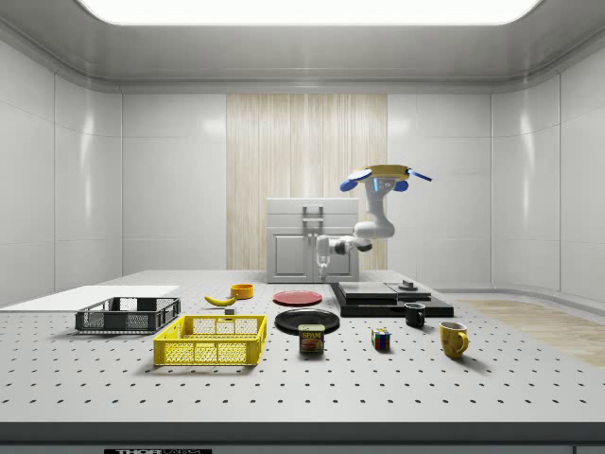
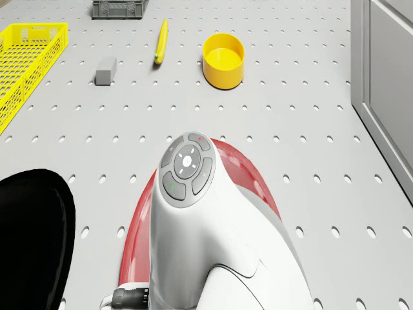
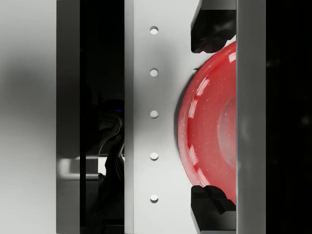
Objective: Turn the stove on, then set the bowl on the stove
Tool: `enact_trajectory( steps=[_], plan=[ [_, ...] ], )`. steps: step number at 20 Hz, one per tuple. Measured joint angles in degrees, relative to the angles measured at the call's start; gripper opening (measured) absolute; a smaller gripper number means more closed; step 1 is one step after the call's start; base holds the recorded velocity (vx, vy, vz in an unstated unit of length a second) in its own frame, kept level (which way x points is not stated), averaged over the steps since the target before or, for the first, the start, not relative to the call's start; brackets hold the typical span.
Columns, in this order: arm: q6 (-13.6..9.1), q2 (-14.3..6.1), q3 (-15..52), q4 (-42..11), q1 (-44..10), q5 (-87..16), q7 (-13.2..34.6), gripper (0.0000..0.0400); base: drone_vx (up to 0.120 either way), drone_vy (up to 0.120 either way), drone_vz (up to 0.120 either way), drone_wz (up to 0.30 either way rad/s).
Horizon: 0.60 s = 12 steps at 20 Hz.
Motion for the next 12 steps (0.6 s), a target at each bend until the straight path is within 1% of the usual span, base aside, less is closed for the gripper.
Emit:
enact_trajectory(
  steps=[12],
  plan=[
    [0.25, -0.27, 0.02, 0.02, -0.11, 0.13, 0.09, 0.0400, 0.120, 0.000, 0.000, 0.000]
  ],
)
